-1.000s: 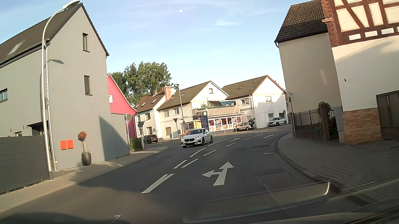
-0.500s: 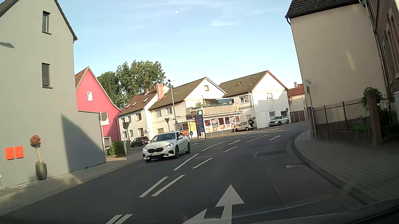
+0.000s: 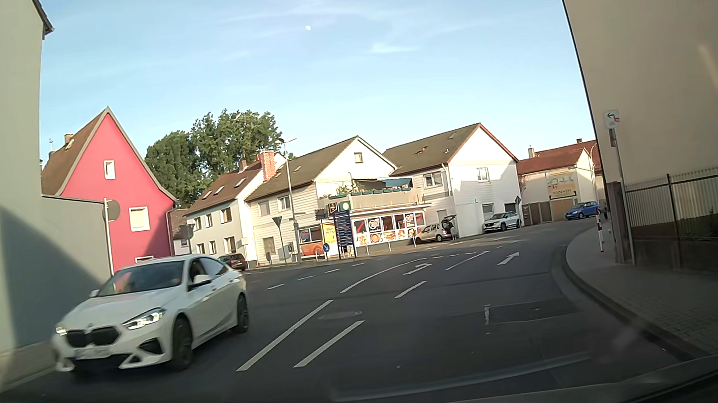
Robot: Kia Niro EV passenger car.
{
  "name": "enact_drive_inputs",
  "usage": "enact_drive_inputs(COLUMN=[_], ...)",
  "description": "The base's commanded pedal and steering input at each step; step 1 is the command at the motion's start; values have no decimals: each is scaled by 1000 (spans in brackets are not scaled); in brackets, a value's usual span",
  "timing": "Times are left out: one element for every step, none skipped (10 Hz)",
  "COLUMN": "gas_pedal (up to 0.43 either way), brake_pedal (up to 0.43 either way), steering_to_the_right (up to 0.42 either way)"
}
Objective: Follow the waypoints while adhering to traffic rules and regulations
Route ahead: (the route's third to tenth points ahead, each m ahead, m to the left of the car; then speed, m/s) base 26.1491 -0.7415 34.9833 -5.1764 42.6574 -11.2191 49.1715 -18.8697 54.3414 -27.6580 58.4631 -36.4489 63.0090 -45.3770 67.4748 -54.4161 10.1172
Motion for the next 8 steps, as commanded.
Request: enact_drive_inputs(gas_pedal=[0,0,0,0,0,0,0,0], brake_pedal=[30,30,30,30,30,30,30,30], steering_to_the_right=[38,41,46,59,82,97,103,101])
